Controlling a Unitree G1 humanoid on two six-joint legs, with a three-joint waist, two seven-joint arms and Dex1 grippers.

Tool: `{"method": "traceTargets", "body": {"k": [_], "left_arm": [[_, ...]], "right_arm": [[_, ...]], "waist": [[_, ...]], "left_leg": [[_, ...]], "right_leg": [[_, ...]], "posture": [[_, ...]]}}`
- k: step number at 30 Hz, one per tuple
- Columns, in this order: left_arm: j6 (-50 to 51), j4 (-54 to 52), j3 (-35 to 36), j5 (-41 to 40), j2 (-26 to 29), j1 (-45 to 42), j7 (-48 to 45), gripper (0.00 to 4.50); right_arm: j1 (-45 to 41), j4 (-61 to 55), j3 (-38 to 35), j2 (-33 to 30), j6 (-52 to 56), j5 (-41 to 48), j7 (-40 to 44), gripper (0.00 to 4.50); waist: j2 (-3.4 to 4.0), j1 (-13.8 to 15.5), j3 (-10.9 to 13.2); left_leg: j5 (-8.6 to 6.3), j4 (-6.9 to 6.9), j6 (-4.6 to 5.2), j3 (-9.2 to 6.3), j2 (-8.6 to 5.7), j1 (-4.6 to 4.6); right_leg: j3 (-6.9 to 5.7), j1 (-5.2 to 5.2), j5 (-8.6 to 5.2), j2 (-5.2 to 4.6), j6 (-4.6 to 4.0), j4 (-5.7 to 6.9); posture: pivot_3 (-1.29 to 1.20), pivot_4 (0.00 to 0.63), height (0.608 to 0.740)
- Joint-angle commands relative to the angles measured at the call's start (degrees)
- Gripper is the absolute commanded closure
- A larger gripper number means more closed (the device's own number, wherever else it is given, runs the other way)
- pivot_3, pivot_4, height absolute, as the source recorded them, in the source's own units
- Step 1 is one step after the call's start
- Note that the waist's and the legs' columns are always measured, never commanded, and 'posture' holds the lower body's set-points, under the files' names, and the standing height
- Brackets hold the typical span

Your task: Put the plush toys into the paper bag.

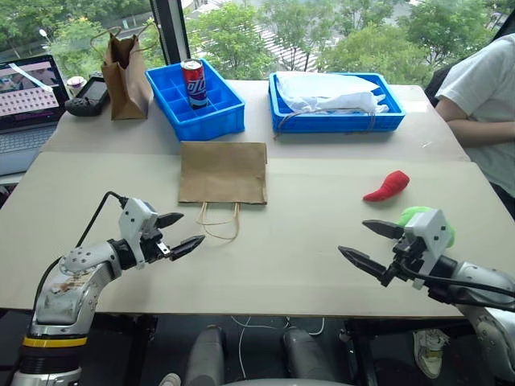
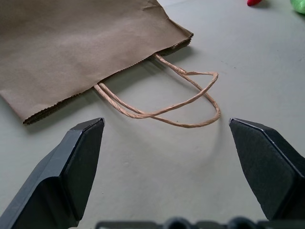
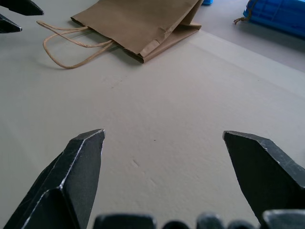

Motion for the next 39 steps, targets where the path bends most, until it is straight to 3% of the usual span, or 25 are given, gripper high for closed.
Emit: {"method": "traceTargets", "body": {"k": [1, 9, 15, 20, 27, 34, 39], "left_arm": [[-0.7, -1.9, 1.0, -1.4, 0.7, -1.5, -1.3, 0.00], [-6.2, 2.9, -1.3, 1.0, 4.4, -7.2, -10.2, 0.00], [-20.2, 18.3, -11.3, 11.1, 6.4, -19.3, -19.9, 0.00], [-30.8, 32.6, -16.7, 16.8, 4.8, -29.7, -25.7, 0.00], [-39.2, 47.7, -20.5, 21.6, -0.4, -39.3, -28.2, 0.00], [-41.4, 55.1, -21.0, 22.7, -4.1, -44.0, -30.1, 2.37], [-30.5, 47.6, -19.1, 16.5, -4.3, -44.1, -36.7, 4.09]], "right_arm": [[-1.6, -1.0, 0.3, -0.1, -0.7, 0.9, 0.2, 0.08], [-9.3, -5.4, 8.4, -2.1, 7.7, 6.5, 1.1, 0.08], [-16.3, -7.6, 17.1, -0.5, 12.3, 7.8, -0.4, 0.08], [-20.9, -6.3, 21.5, 2.9, 12.9, 5.8, -3.6, 0.08], [-20.5, -6.7, 23.0, 5.6, 13.0, 3.8, -7.8, 0.08], [-19.9, -7.2, 22.7, 5.8, 14.3, 2.8, -11.1, 0.00], [-18.2, -7.2, 22.6, 4.9, 14.7, 2.1, -11.7, 0.00]], "waist": [[0.00, 0.0, 0.0], [0.00, -0.2, 0.0], [-0.02, 0.4, 0.0], [-0.02, 0.8, 0.0], [-0.02, 1.4, 0.0], [-0.03, 1.3, 0.0], [-0.03, 1.2, 0.0]], "left_leg": [[0.00, 0.00, 0.00, 0.00, 0.00, 0.00], [0.00, 0.00, 0.00, 0.00, 0.01, 0.01], [0.00, 0.00, 0.00, -0.01, 0.01, 0.00], [0.01, 0.00, 0.01, 0.00, 0.02, -0.14], [0.01, 0.00, 0.02, 0.00, 0.01, -0.28], [0.01, 0.01, 0.02, -0.01, 0.01, -0.30], [0.01, 0.00, 0.02, -0.02, 0.02, -0.31]], "right_leg": [[0.00, 0.00, 0.00, 0.00, 0.00, 0.00], [0.02, 0.00, 0.01, 0.03, -0.02, 0.00], [-0.02, -0.02, 0.01, 0.05, -0.03, 0.00], [0.00, -0.15, 0.01, 0.06, -0.04, -0.01], [-0.01, -0.26, 0.09, 0.09, -0.17, 0.00], [-0.01, -0.30, 0.09, 0.10, -0.16, 0.08], [-0.01, -0.31, 0.09, 0.11, -0.16, 0.11]], "posture": [[0.00, 0.150, 0.685], [0.00, 0.150, 0.685], [0.00, 0.150, 0.685], [0.00, 0.150, 0.685], [0.00, 0.150, 0.685], [0.00, 0.150, 0.685], [0.00, 0.150, 0.685]]}}
